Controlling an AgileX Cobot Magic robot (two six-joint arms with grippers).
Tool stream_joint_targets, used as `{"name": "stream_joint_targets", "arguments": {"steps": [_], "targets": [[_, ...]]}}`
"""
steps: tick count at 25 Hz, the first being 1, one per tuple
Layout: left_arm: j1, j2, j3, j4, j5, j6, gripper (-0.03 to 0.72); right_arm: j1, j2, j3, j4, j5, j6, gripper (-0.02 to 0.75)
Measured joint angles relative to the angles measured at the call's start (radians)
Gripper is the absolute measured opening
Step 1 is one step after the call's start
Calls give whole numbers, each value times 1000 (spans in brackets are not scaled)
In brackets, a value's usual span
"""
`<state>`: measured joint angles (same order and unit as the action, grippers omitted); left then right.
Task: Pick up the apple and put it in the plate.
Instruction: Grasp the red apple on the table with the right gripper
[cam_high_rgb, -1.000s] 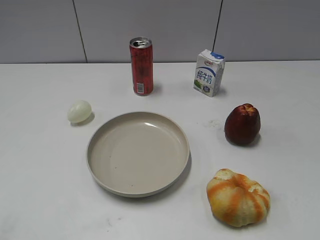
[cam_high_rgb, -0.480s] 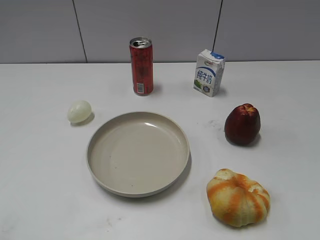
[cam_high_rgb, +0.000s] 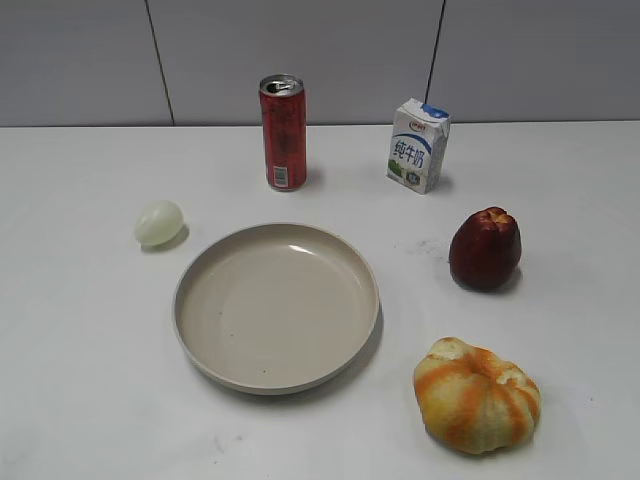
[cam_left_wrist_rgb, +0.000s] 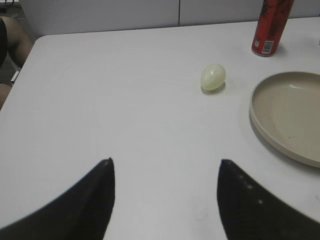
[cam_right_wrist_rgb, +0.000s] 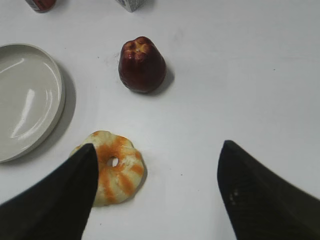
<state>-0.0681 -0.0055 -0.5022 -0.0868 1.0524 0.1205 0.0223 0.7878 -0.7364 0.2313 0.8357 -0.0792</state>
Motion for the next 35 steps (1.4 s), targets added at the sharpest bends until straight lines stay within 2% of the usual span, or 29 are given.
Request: {"name": "stream_joint_targets", "arguments": {"steps": [15,18,19,20,23,31,35], "targets": [[0,0,0,0,0,0,491,15,661,-383,159,20,-113,592],[0,0,0,0,0,0,491,71,765,-455,117,34,-112,592],[0,0,0,0,0,0,491,121,821,-499,48,35,-83,592],[0,0,0,0,0,0,491,121,821,-499,48,35,-83,592],[0,0,0,0,0,0,491,181,905,-572,-65,48,9,592],[0,0,0,0,0,0,491,198,1111,-648,-116,62,88,592],[0,0,0,0,0,0,491,198,1190,-650,-118,17,94,592]]}}
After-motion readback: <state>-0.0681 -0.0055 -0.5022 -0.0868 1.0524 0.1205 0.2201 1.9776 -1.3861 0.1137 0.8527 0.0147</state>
